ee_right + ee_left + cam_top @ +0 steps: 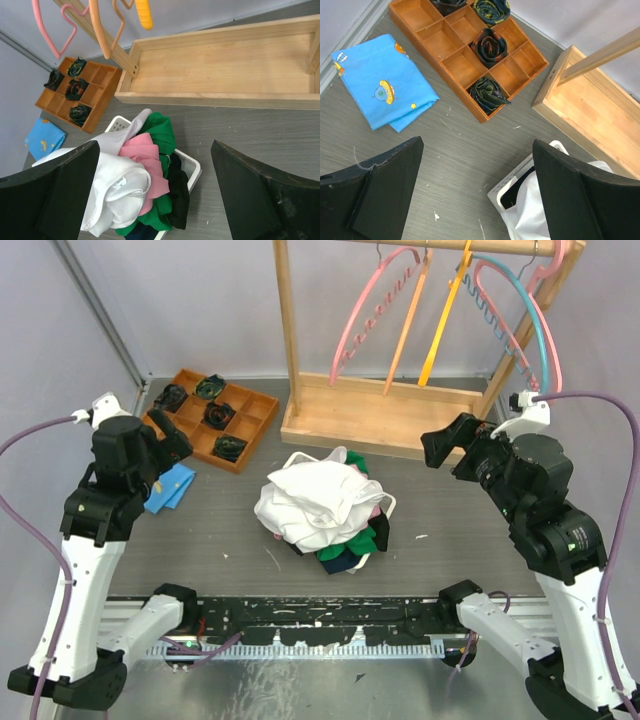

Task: Remove the t-shirt from the hanger
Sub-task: Reset both arms

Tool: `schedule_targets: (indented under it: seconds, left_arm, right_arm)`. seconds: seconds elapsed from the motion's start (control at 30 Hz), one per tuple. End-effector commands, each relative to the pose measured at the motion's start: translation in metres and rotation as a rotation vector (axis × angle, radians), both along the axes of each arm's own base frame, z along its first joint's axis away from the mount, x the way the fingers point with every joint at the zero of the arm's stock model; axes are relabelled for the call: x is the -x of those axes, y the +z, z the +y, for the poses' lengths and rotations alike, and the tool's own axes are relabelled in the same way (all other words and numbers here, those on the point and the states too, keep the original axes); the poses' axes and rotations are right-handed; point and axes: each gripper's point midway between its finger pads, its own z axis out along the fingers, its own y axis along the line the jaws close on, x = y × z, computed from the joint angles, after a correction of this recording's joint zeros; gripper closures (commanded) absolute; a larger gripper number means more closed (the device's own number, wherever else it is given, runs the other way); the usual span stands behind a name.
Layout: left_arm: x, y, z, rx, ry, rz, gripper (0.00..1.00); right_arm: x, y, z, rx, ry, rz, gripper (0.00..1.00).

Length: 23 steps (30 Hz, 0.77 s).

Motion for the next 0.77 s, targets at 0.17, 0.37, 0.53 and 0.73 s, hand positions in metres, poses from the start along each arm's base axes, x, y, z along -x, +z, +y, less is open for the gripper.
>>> schedule_targets:
  seconds: [0.17, 0.37, 0.53, 0.73]
  left_arm:
    - [0.004, 0.017, 0.001, 0.008, -0.009, -0.064, 0.02]
    - [0.003, 0.017, -0.007, 0.028, -0.043, -0.060, 0.02]
    - [-0.003, 0.018, -0.016, 0.054, -0.079, -0.075, 0.02]
    - [-0.006, 0.017, -0.027, 0.087, -0.130, -0.071, 0.02]
  right_arm:
    - [0.015, 0.001, -0.026, -0.034, -0.118, -0.079, 0.00]
    - [0.016, 0.004, -0.026, -0.041, -0.120, -0.077, 0.00]
    - [0.015, 0.006, -0.025, -0.044, -0.117, -0.081, 0.00]
    - [0.013, 0.008, -0.023, -0.041, -0.109, -0.082, 0.00]
